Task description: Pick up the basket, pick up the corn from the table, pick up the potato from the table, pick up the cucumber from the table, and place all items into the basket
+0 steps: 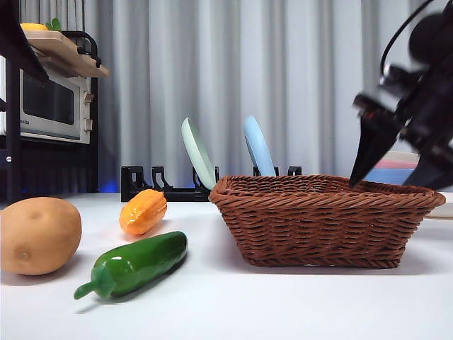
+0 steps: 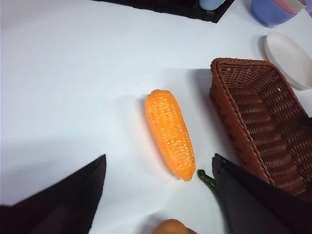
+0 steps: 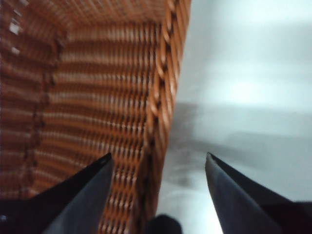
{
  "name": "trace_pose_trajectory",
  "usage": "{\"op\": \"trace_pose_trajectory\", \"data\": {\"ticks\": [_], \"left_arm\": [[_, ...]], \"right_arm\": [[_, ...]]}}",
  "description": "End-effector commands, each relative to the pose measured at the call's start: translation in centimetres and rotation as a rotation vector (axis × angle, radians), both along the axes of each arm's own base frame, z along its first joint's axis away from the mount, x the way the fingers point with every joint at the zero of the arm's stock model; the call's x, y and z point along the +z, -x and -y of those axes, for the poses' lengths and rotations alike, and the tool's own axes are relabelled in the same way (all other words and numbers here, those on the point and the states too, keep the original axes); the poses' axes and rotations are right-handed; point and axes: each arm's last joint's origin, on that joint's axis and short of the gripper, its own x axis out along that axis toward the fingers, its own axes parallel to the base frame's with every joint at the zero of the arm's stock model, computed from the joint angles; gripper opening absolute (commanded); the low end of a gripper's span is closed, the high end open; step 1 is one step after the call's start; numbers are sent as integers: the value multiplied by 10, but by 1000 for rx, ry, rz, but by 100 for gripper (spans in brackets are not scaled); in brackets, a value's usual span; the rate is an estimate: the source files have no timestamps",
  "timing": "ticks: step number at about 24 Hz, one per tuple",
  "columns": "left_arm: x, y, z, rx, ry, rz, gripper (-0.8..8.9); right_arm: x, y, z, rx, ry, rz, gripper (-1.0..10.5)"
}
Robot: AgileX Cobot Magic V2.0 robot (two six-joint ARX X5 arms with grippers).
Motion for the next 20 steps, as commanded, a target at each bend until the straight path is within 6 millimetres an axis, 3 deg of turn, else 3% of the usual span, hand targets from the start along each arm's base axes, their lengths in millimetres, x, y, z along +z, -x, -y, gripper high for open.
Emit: {"op": "trace_pose_trajectory", "data": {"ticks": [1, 4, 8, 12, 20], "left_arm": [[1, 0, 2, -15, 2, 4, 362], [1, 0, 2, -15, 3, 3, 362], [2, -2, 5, -16, 20, 8, 365], [-1, -13, 25, -75, 55, 10, 443], [-20, -74, 88, -78, -135, -158, 446]], "right_arm": [[-13, -6, -7, 28, 11, -32, 279], [-18, -7, -13, 42, 17, -37, -8], [-5, -7, -11, 14, 0, -16, -16], [32, 5, -3, -24, -30, 92, -16], [105, 54, 14, -67, -60, 315, -16]]}}
